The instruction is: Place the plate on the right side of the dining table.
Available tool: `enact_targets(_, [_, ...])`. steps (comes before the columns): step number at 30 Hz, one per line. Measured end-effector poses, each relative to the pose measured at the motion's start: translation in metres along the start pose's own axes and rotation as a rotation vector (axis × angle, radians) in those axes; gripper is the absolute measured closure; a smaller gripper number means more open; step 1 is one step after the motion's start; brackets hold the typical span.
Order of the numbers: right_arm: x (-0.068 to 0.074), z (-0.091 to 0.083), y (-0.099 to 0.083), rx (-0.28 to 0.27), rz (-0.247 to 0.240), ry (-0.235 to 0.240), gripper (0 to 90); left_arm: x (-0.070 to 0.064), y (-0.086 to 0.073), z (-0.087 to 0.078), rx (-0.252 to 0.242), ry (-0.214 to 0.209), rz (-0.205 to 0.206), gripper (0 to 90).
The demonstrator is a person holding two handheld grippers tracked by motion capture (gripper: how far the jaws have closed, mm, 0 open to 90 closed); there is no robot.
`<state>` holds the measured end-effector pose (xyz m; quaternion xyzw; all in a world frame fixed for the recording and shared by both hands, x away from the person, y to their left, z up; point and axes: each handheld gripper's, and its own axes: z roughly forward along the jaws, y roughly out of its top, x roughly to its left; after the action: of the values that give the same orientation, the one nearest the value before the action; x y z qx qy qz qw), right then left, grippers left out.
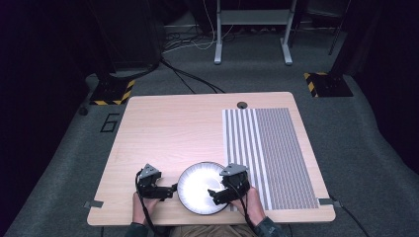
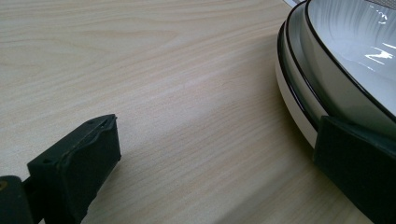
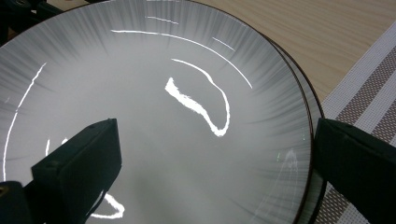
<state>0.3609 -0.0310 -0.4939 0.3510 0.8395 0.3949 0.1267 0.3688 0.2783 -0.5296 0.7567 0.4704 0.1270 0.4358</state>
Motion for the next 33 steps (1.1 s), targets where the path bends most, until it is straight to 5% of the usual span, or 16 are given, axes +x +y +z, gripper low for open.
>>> enact_targets(15, [0.0, 0.014, -0.002, 0.02, 0.03, 0.055, 5.8, 0.001, 0.0, 0.0, 0.016, -0.008, -0.008, 0.5])
enact_targets(19, [-0.009, 0.011, -0.003, -0.008, 0.078, 0.04, 29.3, 0.003, 0.0, 0.001, 0.033, -0.02, -0.019, 0.7])
enact_targets(25, [-0.013, 0.009, -0.005, -0.028, 0.13, -0.025, 51.9, 0.002, -0.001, 0.0, 0.031, -0.027, -0.022, 1.2])
enact_targets(33, [-0.015, 0.009, -0.005, -0.032, 0.152, -0.03, 57.5, 0.002, 0.003, -0.015, 0.019, -0.026, -0.085, 6.4])
